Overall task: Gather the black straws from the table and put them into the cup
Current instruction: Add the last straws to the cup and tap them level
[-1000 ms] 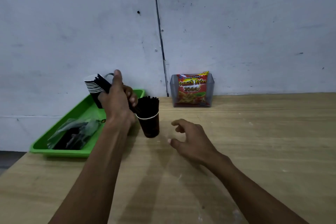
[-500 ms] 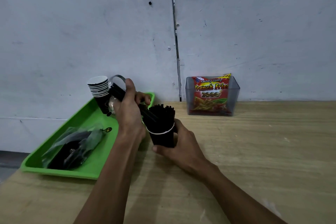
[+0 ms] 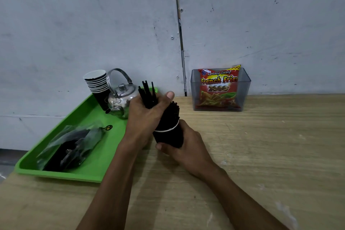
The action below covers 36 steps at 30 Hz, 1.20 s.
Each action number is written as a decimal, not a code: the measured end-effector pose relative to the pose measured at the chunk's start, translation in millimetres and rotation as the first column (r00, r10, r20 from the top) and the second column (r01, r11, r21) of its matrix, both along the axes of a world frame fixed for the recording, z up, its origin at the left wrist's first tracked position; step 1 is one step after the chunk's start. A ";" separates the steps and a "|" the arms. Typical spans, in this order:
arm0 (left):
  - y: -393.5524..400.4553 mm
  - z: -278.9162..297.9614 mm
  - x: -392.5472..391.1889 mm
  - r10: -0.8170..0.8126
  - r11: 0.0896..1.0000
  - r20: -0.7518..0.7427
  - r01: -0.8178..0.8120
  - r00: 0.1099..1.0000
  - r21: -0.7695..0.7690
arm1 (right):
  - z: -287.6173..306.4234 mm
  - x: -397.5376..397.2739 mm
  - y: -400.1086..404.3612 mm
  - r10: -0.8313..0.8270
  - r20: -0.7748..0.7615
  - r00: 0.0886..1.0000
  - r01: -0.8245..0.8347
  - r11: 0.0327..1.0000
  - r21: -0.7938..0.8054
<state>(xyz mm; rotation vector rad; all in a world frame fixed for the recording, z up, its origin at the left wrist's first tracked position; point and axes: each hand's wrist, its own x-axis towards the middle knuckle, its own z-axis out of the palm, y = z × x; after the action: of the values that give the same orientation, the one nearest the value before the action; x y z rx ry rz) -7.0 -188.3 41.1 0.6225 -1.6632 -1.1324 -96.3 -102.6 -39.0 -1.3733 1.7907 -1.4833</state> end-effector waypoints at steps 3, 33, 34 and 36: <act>1.2 1.5 7.8 -0.048 0.999 0.061 0.048 0.997 0.000 | -0.5 -0.5 1.4 0.004 0.001 1.000 -0.004 1.000 -0.002; -19.6 50.5 46.9 -0.069 0.998 0.081 0.067 0.994 0.021 | -4.2 -2.1 0.0 0.023 -0.021 1.000 -0.023 0.999 -0.038; -17.5 50.8 44.3 -0.062 0.998 0.141 0.065 0.988 -0.017 | -4.4 -2.0 -0.2 0.023 -0.022 0.999 -0.024 0.999 -0.039; -10.8 49.3 39.5 -0.060 0.991 0.312 0.093 0.948 -0.093 | -4.9 -2.3 -0.2 0.021 -0.022 1.000 -0.022 0.999 -0.040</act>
<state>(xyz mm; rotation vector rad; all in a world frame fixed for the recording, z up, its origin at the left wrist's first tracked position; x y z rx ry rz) 32.5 -199.1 90.5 0.6987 -2.0176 -1.0309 -98.5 -102.9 -43.9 -1.4291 1.7630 -1.5059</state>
